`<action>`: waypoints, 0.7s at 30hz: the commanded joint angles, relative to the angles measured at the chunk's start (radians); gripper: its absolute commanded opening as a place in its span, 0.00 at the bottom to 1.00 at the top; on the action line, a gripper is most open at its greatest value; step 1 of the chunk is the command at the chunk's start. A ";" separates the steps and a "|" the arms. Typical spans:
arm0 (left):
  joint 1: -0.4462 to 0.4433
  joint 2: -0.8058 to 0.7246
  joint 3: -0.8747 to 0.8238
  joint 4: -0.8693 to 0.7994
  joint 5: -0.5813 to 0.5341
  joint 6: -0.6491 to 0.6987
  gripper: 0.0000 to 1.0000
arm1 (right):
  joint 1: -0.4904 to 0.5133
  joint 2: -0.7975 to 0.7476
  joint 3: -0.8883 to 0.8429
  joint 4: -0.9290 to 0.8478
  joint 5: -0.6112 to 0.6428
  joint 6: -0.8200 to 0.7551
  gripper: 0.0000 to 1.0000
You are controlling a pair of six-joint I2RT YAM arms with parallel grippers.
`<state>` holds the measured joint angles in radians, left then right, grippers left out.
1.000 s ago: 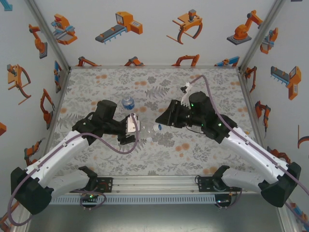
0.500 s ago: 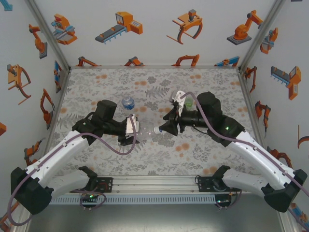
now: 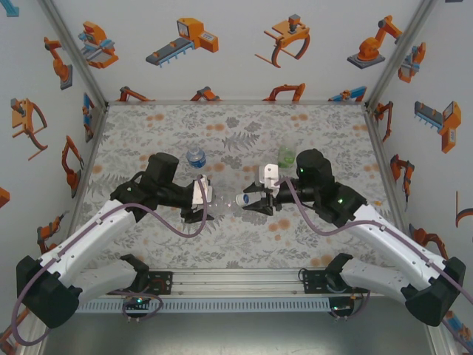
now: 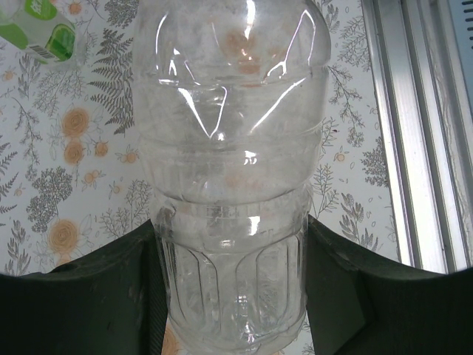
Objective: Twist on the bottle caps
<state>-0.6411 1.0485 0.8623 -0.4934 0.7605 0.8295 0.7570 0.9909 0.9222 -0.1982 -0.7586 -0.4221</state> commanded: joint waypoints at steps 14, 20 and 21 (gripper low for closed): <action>-0.004 -0.001 0.023 -0.010 0.044 0.028 0.00 | 0.002 -0.017 -0.011 0.059 -0.037 -0.030 0.40; -0.004 0.005 0.025 -0.009 0.043 0.027 0.00 | 0.002 -0.013 -0.019 0.069 -0.030 0.005 0.21; -0.004 0.005 0.026 -0.010 0.044 0.026 0.00 | 0.002 -0.011 -0.018 0.069 -0.018 0.025 0.17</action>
<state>-0.6411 1.0489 0.8623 -0.4938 0.7609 0.8333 0.7570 0.9905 0.9154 -0.1669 -0.7731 -0.4232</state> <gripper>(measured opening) 0.565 0.325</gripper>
